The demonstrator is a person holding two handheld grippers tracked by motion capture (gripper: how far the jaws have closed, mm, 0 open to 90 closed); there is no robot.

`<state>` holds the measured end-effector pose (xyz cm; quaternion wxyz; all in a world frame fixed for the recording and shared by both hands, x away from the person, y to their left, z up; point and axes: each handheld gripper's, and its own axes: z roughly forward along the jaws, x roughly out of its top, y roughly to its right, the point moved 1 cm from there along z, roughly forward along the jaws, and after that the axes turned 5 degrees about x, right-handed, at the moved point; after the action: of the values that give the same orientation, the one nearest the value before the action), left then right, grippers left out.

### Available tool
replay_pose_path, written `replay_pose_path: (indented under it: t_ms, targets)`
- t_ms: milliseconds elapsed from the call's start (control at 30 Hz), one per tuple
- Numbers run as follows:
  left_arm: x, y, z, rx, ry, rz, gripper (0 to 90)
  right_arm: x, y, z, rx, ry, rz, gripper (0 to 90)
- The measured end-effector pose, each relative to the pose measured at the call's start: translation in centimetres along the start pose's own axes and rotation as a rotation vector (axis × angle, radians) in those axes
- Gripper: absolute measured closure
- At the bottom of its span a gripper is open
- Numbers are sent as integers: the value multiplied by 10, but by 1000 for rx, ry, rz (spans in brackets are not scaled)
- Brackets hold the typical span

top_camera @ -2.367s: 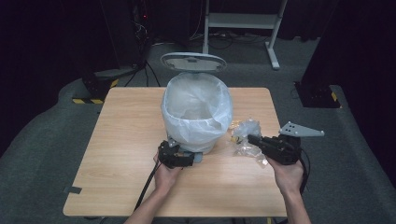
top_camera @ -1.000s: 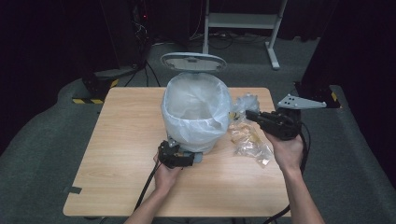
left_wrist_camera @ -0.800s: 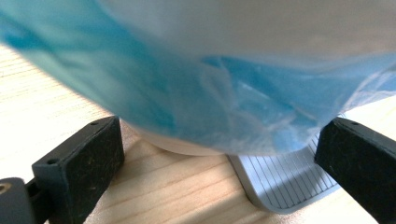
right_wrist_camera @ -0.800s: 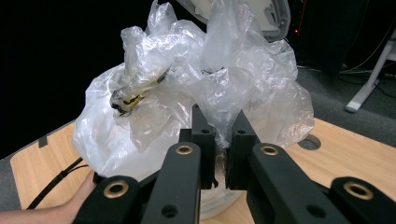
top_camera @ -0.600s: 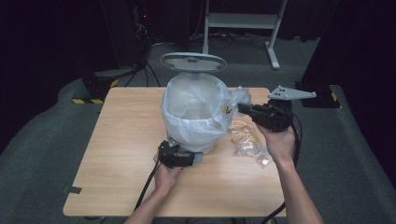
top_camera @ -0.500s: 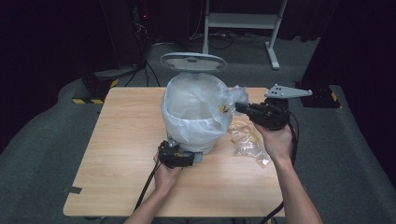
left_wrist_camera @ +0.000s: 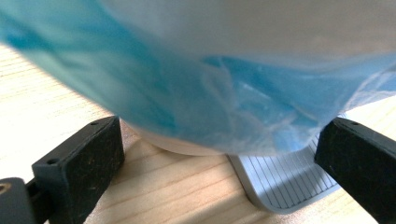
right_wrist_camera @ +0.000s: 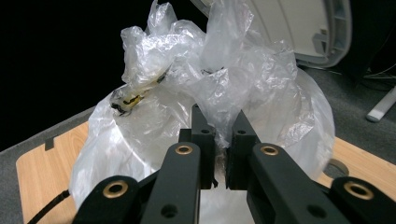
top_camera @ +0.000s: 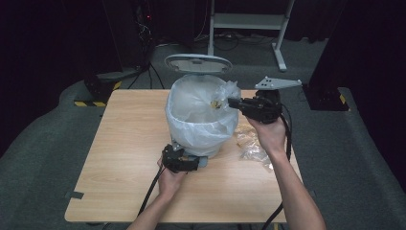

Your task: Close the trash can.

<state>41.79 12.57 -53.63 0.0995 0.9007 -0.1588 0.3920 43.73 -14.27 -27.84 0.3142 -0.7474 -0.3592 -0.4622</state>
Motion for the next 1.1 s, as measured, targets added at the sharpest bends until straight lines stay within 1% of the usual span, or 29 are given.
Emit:
replay_pose_path:
  t_ms: [67,200,233,267,400,600,633,667,733,767,800,967,1100]
  targets:
    - [0,0,0,4,5,3,15,2,-1,4,4,-3,-6,851]
    - [0,0,0,4,5,3,15,8,-3,16,13,-26,-14,851]
    - [0,0,0,3,3,2,15,9,-4,19,15,-29,-16,850]
    - [0,1,0,-11,-2,-11,15,11,-4,22,18,-34,-15,850]
    - [0,1,0,-10,-2,-11,15,16,-4,32,31,-51,-19,849]
    - [0,1,0,-11,-2,-12,15,20,-3,47,50,-75,-4,842]
    - [0,1,0,-11,-2,-12,15,20,-2,50,63,-94,6,833]
    - [0,1,0,-12,-2,-12,15,21,-2,55,67,-114,16,819]
    - [0,1,0,-11,-2,-12,15,20,-2,61,66,-134,12,791]
    - [0,0,0,-4,-1,-5,15,19,-2,63,68,-140,17,766]
    - [0,0,0,4,3,1,15,19,-2,64,66,-141,19,738]
    - [0,0,0,0,1,-3,15,18,1,67,59,-144,53,581]
    - [0,0,0,0,1,-3,15,17,2,68,62,-149,57,479]
